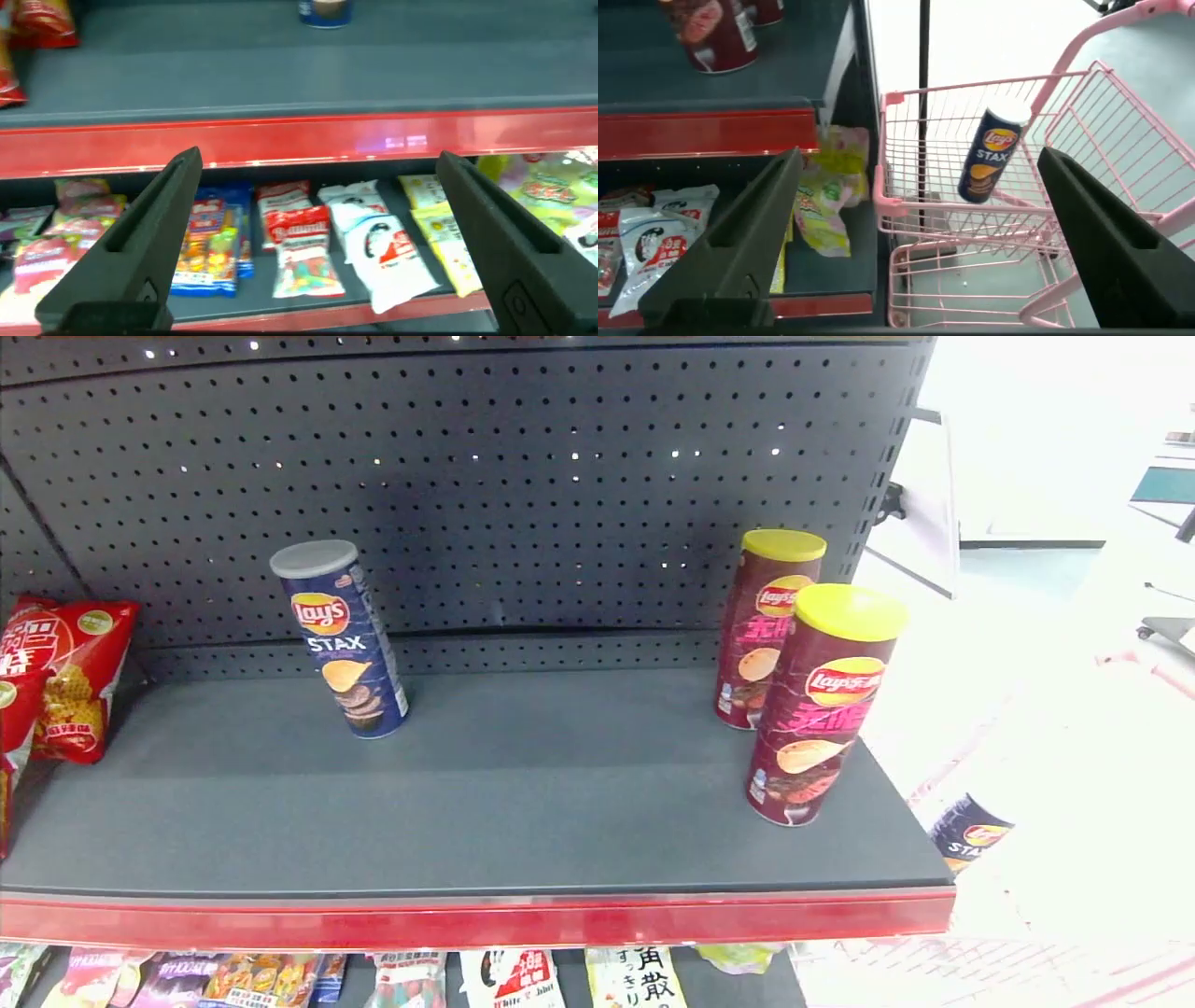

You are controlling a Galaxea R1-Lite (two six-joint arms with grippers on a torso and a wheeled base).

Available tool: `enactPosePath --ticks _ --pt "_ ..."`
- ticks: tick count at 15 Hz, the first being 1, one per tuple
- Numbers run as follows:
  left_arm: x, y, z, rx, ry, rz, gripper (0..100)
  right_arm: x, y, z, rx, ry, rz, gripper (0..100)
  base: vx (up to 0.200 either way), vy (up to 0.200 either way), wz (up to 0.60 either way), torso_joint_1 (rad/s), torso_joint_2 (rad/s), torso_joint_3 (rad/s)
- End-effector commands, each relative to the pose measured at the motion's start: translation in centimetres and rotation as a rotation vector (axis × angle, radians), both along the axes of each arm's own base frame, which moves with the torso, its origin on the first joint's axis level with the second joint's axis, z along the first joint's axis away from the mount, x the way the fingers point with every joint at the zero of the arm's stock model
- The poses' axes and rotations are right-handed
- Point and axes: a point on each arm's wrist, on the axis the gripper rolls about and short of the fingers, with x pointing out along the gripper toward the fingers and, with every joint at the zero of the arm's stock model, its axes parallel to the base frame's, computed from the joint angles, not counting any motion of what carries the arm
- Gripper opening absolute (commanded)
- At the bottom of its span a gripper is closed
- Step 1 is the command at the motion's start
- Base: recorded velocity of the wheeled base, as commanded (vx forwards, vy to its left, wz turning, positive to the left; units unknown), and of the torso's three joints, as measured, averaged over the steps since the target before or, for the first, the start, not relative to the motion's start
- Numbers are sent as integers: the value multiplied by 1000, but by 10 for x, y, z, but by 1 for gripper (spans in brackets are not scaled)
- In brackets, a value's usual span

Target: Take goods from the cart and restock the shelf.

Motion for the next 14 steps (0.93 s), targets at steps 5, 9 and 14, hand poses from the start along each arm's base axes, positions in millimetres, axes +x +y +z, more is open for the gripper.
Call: enactPosePath --ticks 5,9,14 --pt "0 0 0 0 0 0 100 0 0 0 0 2 0 100 0 -200 0 0 1 1" --pt "0 0 0 1 -1 0 100 0 0 0 0 2 0 100 0 -200 0 2 5 4" --pt "0 0 0 0 0 0 100 0 0 0 0 0 0 100 0 -200 0 5 1 2"
